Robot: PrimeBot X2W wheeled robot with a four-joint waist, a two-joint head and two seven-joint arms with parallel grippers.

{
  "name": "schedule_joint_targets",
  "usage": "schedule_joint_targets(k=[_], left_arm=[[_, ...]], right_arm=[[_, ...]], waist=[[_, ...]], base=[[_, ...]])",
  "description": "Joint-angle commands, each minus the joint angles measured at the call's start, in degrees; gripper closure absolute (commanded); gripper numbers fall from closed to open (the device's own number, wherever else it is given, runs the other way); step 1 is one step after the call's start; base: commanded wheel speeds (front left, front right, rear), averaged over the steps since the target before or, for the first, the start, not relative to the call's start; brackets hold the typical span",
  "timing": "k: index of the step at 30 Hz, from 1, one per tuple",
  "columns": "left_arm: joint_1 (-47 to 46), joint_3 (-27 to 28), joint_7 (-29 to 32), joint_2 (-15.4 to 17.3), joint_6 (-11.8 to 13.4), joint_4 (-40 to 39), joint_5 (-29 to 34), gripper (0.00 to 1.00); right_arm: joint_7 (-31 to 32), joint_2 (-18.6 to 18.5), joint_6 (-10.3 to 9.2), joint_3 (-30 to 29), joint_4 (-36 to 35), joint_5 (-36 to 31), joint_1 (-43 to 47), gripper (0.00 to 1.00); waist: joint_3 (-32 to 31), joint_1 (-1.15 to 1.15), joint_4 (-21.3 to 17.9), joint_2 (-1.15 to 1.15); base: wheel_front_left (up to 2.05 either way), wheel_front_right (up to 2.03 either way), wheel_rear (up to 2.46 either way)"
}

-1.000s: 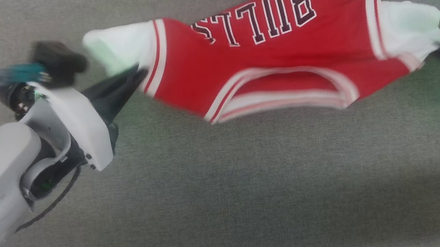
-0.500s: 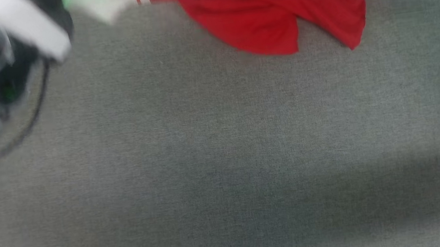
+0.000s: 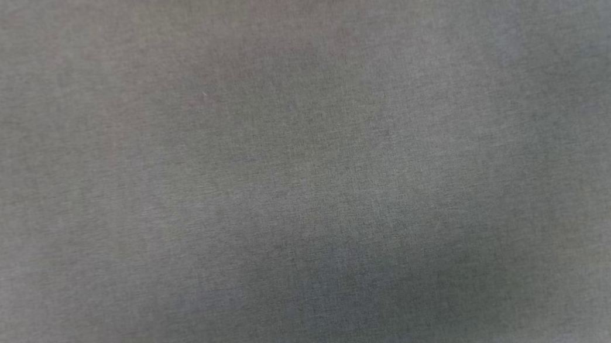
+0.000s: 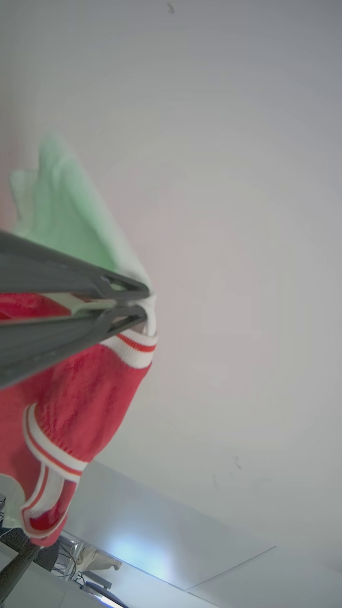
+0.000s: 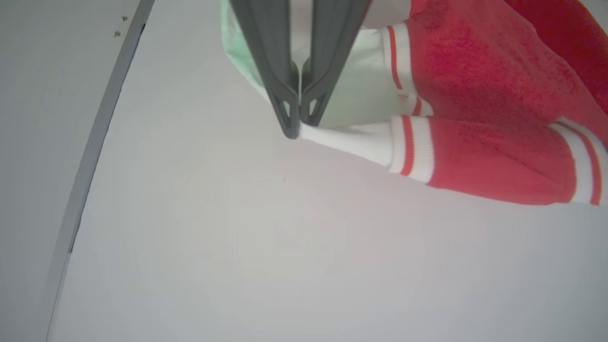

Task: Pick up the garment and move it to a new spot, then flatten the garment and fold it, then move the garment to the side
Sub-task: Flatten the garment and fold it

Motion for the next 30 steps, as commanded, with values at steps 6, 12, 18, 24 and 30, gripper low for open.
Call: schedule_joint_targets(k=[6, 12, 18, 24, 30], left_arm=[[7.25, -0.76, 1.47, 1.56, 0.11, -4.3, -1.97, 1.0], [24.18, -4.87, 5.05, 5.98, 0.11, -13.12, -4.36, 1.0], [42.98, -8.12, 6.43, 11.16, 0.11, -24.39, -6.71, 1.0], [56.92, -11.67, 5.13, 16.61, 0.11, -32.92, -5.54, 1.0], [66.05, -14.17, 2.21, 21.89, 0.16, -40.36, -3.01, 1.0]], right_arm=[[-0.36, -1.73, -0.12, 3.16, 4.99, 0.48, 1.68, 1.0], [2.71, -5.93, -0.12, 8.68, 1.67, 5.01, 14.32, 1.0], [6.4, -11.06, -0.12, 11.22, -6.22, 10.56, 32.03, 1.0], [10.44, -15.71, -0.14, 6.48, -15.25, 15.71, 51.16, 1.0], [16.15, -17.08, -0.18, -0.98, -25.02, 17.9, 70.72, 1.0]], waist=[[-2.22, 0.0, 1.29, 0.0], [-2.38, 0.0, 1.78, 0.0], [-3.52, 0.0, 1.77, 0.0], [-6.01, 0.0, 1.81, 0.0], [-7.37, 0.0, 1.56, 0.0]], base=[[0.0, 0.0, 0.0], [0.0, 0.0, 0.0], [0.0, 0.0, 0.0], [0.0, 0.0, 0.0], [0.0, 0.0, 0.0]])
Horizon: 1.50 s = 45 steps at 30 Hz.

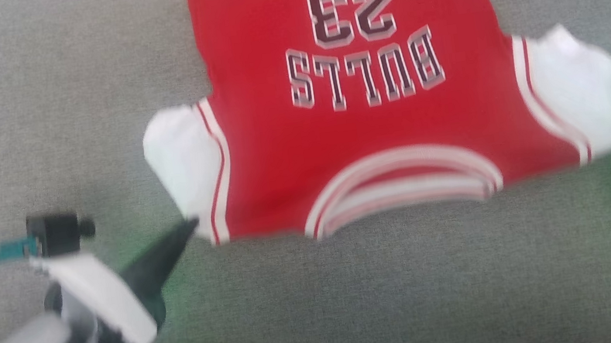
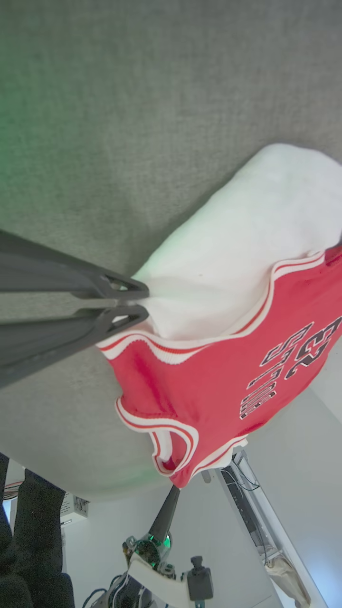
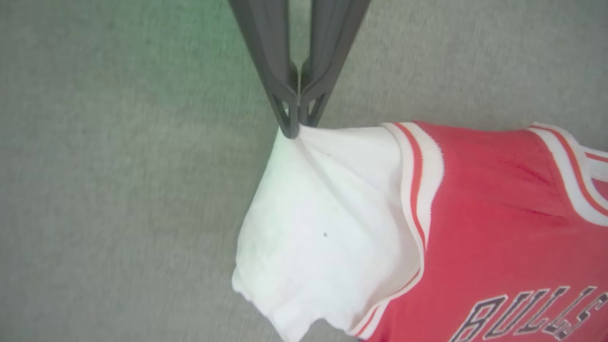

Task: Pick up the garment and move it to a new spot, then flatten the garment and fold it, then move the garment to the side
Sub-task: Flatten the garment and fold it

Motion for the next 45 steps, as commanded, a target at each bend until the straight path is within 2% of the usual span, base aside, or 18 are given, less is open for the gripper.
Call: schedule_joint_targets(k=[1, 4, 10, 15, 18, 21, 26, 34, 35, 36, 39, 45], left_arm=[[2.91, -0.41, -1.31, 2.22, 0.21, -1.06, 1.06, 1.0], [4.8, -0.93, -2.25, 3.72, 0.21, -2.82, 2.17, 1.0], [11.54, -0.86, -4.01, 7.84, 0.21, -8.44, 3.73, 1.0], [15.79, -0.49, -4.35, 9.74, 0.21, -11.56, 5.16, 1.0], [16.21, 0.29, -4.46, 8.58, 0.27, -10.55, 6.34, 1.0], [15.04, 0.07, -4.39, 6.28, 0.4, -8.61, 7.71, 1.0], [12.85, -1.73, -1.77, 1.6, 0.49, -3.14, 9.54, 1.0], [11.4, -3.47, -1.16, -3.83, 0.83, 6.38, 11.57, 1.0], [11.4, -3.61, -1.28, -4.2, 0.88, 7.04, 11.76, 1.0], [11.61, -3.33, -1.4, -4.51, 0.89, 7.44, 11.36, 1.0], [12.13, -2.62, -2.11, -4.66, 0.86, 7.43, 10.77, 1.0], [12.67, -1.77, -3.07, -4.35, 0.88, 4.4, 12.16, 1.0]], right_arm=[[1.39, 0.02, -0.24, -3.04, -2.38, 0.28, 5.05, 1.0], [2.78, 0.98, -0.24, -5.96, -6.26, -0.82, 10.66, 1.0], [7.9, 7.25, -0.23, -14.92, -17.29, -4.33, 25.16, 1.0], [12.64, 12.6, -0.19, -20.58, -25.3, -7.6, 32.37, 1.0], [14.98, 14.78, -0.17, -21.4, -27.73, -9.68, 32.63, 1.0], [16.94, 15.87, -0.17, -19.9, -27.03, -11.59, 30.55, 1.0], [17.88, 15.43, -0.17, -14.75, -21.68, -15.02, 26.67, 1.0], [13.97, 15.12, -0.2, -7.12, -13.13, -18.11, 22.32, 1.0], [13.09, 15.09, -0.21, -7.27, -12.93, -18.19, 21.77, 0.6], [12.72, 14.93, -0.26, -7.83, -13.07, -18.15, 21.27, 0.0], [13.22, 14.73, -0.46, -10.29, -15.81, -17.21, 20.93, 0.0], [19.27, 12.15, -0.12, -20.72, -30.14, -13.73, 22.38, 0.0]], waist=[[-0.06, 0.0, -0.22, 0.0], [0.04, 0.0, -0.4, 0.0], [0.24, 0.0, -0.58, 0.0], [0.46, 0.0, -0.38, 0.0], [0.42, 0.0, -0.1, 0.0], [0.39, 0.0, -0.02, 0.0], [0.96, 0.0, 0.08, 0.0], [2.24, 0.0, -0.52, 0.0], [2.35, 0.0, -0.67, 0.0], [2.46, 0.0, -0.91, 0.0], [2.54, 0.0, -1.52, 0.0], [3.28, 0.0, -0.9, 0.0]], base=[[0.0, 0.0, 0.0], [0.0, 0.0, 0.0], [0.0, 0.0, 0.0], [0.0, 0.0, 0.0], [0.0, 0.0, 0.0], [0.0, 0.0, 0.0], [0.0, 0.0, 0.0], [0.0, 0.0, 0.0], [0.0, 0.0, 0.0], [0.0, 0.0, 0.0], [0.0, 0.0, 0.0], [0.0, 0.0, 0.0]])
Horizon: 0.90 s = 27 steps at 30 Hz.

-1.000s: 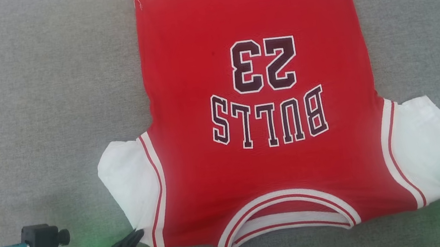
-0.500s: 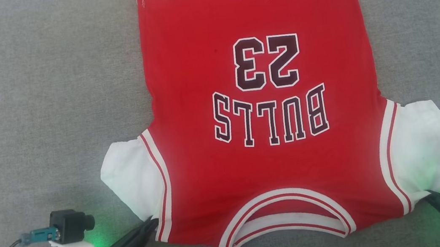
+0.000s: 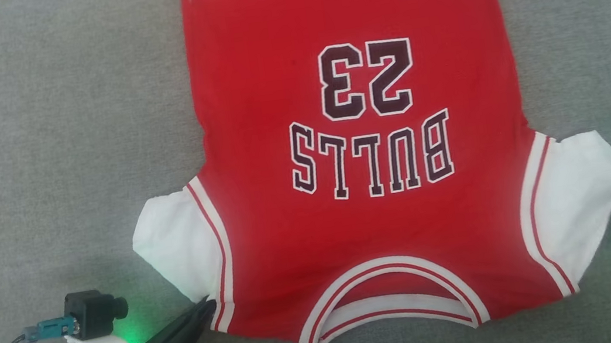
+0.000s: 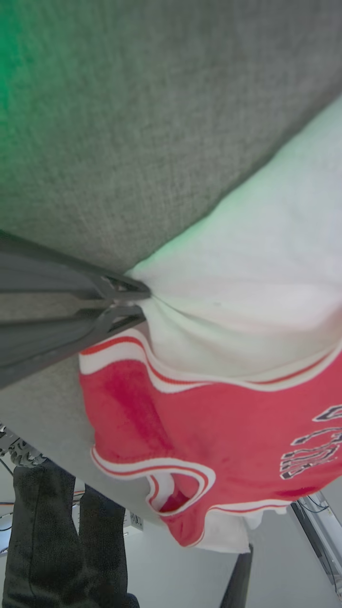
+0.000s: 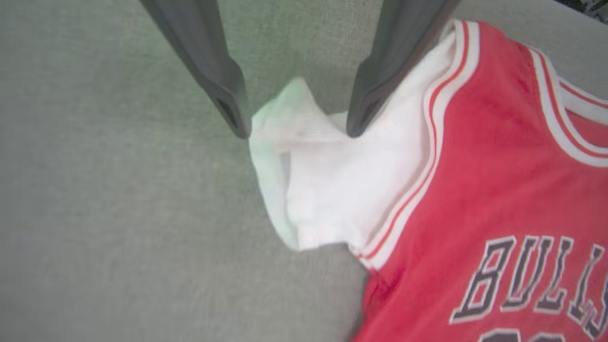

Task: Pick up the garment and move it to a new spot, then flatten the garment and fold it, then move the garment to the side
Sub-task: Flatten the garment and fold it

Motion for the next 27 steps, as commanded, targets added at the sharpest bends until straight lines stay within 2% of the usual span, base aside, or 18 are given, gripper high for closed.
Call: schedule_joint_targets(k=[1, 3, 5, 8, 13, 18, 23, 27], left_arm=[[0.13, -0.22, 0.68, -2.94, 1.63, 1.6, 0.07, 1.0], [-0.16, 0.06, 0.53, -3.06, 1.62, 1.0, 0.51, 1.0], [-1.76, 0.62, 0.35, -4.08, 1.49, -0.56, 2.13, 1.0], [-3.9, 0.56, 0.6, -5.72, 1.37, -1.58, 3.32, 1.0], [-7.57, -0.22, 1.58, -9.32, 1.34, -1.98, 5.55, 1.0], [-10.22, -1.56, 1.6, -12.37, 1.34, -1.81, 5.83, 1.0], [-11.91, -3.25, 1.33, -14.28, 1.49, -1.12, 5.7, 1.0], [-12.84, -4.19, 1.09, -14.99, 1.68, -0.22, 5.24, 1.0]], right_arm=[[1.63, -0.26, 0.02, -1.89, -2.65, 1.1, -0.56, 0.0], [3.04, -0.51, 0.02, -3.88, -4.64, 2.02, -1.65, 0.0], [7.2, -2.58, 0.02, -7.09, -7.02, 4.05, -6.76, 0.0], [10.33, -4.2, 0.02, -7.22, -4.14, 5.31, -16.17, 0.0], [15.11, -5.43, 0.02, -2.54, 8.04, 1.61, -36.65, 0.0], [20.79, -5.69, 0.02, 3.05, 22.31, -5.22, -54.51, 0.0], [24.23, -4.65, 0.01, 6.35, 34.37, -11.81, -66.94, 0.0], [26.73, -3.5, 0.01, 7.49, 42.24, -15.88, -72.24, 0.0]], waist=[[0.57, 0.01, 0.66, -0.01], [0.93, 0.01, 1.09, -0.01], [2.5, 0.01, 2.96, -0.01], [4.7, 0.01, 5.26, -0.01], [8.99, 0.01, 9.75, -0.01], [12.86, 0.01, 13.93, -0.01], [15.81, 0.01, 16.8, -0.01], [17.23, 0.01, 17.97, -0.01]], base=[[0.0, 0.0, 0.0], [0.0, 0.0, 0.0], [0.0, 0.0, 0.0], [0.0, 0.0, 0.0], [0.0, 0.0, 0.0], [0.0, 0.0, 0.0], [0.0, 0.0, 0.0], [0.0, 0.0, 0.0]])
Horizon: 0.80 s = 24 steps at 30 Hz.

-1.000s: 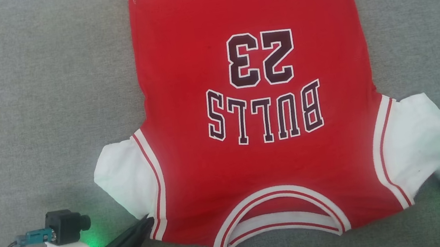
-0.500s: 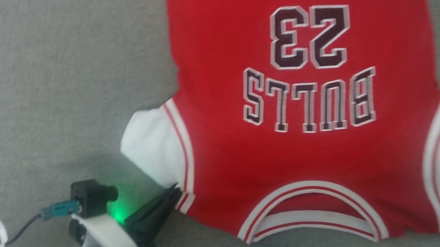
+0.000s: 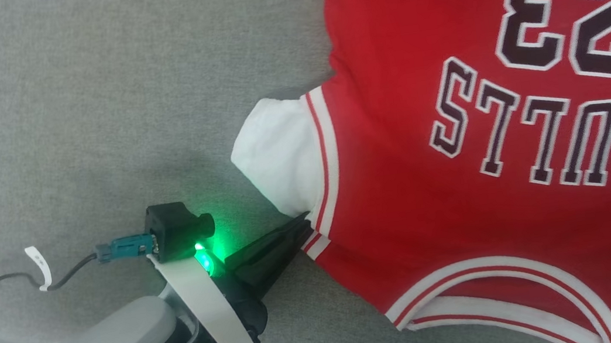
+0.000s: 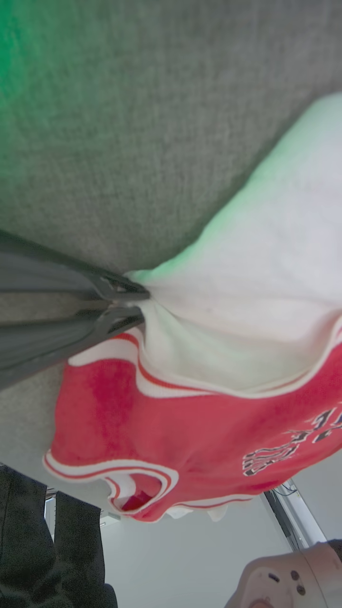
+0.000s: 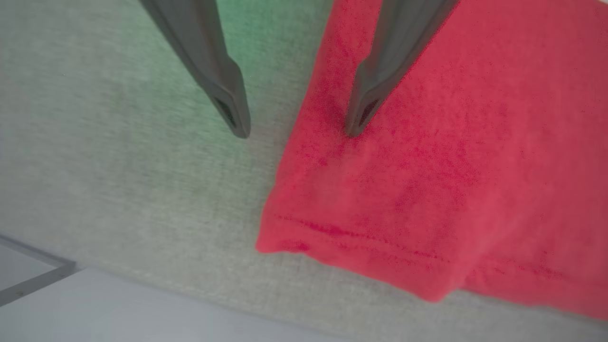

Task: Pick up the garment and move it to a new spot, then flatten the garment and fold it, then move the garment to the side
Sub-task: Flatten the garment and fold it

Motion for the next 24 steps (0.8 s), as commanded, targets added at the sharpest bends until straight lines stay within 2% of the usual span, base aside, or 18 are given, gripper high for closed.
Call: schedule_joint_targets(k=[1, 6, 7, 9, 10, 16, 19, 20, 24], left_arm=[[0.35, -2.09, 1.71, -5.45, 1.89, 5.71, -1.71, 1.0], [-0.34, -2.83, 1.4, -5.69, 2.0, 6.59, -2.48, 1.0], [-0.55, -2.89, 1.47, -5.68, 2.0, 6.74, -2.67, 1.0], [-0.78, -2.95, 1.4, -5.41, 2.0, 7.12, -2.89, 1.0], [-0.89, -2.79, 1.35, -5.27, 2.0, 7.29, -2.91, 1.0], [1.4, 0.98, 0.95, -3.52, 2.0, 7.78, -3.3, 1.0], [3.86, 3.59, 0.7, -2.35, 1.98, 7.33, -2.69, 1.0], [3.86, 3.59, 0.7, -2.35, 1.98, 7.33, -2.69, 1.0], [7.23, 6.57, 0.57, -0.71, 1.65, 6.51, -1.71, 1.0]], right_arm=[[1.34, 0.36, 0.0, 0.45, 2.44, -1.28, -1.46, 0.0], [3.16, 2.33, 0.01, 1.05, 7.65, -2.76, -2.71, 0.0], [2.94, 2.71, 0.01, 1.11, 8.0, -2.72, -2.75, 0.45], [1.52, 3.02, 0.01, 1.04, 8.4, -2.46, -2.8, 0.96], [0.66, 2.86, 0.01, 1.0, 8.41, -2.24, -2.72, 1.0], [-5.62, 0.6, 0.0, 2.24, 5.19, 3.96, 0.75, 1.0], [-6.08, -2.7, 0.0, 3.74, 0.78, 9.01, 6.85, 1.0], [-6.08, -2.7, 0.0, 3.74, 0.78, 9.01, 6.85, 1.0], [-6.03, -7.2, 0.0, 3.87, -7.38, 15.55, 18.24, 1.0]], waist=[[1.63, 0.01, 1.48, -0.01], [1.88, 0.01, 1.4, -0.01], [1.78, 0.01, 1.24, -0.01], [1.19, 0.01, 0.74, -0.01], [0.74, 0.01, 0.48, -0.01], [-4.33, 0.01, -2.13, -0.01], [-7.28, 0.01, -3.84, -0.01], [-7.28, 0.01, -3.84, -0.01], [-10.58, 0.01, -6.42, -0.01]], base=[[0.0, 0.0, 0.0], [0.0, 0.0, 0.0], [0.0, 0.0, 0.0], [0.0, 0.0, 0.0], [0.0, 0.0, 0.0], [0.0, 0.0, 0.0], [0.0, 0.0, 0.0], [0.0, 0.0, 0.0], [0.0, 0.0, 0.0]])
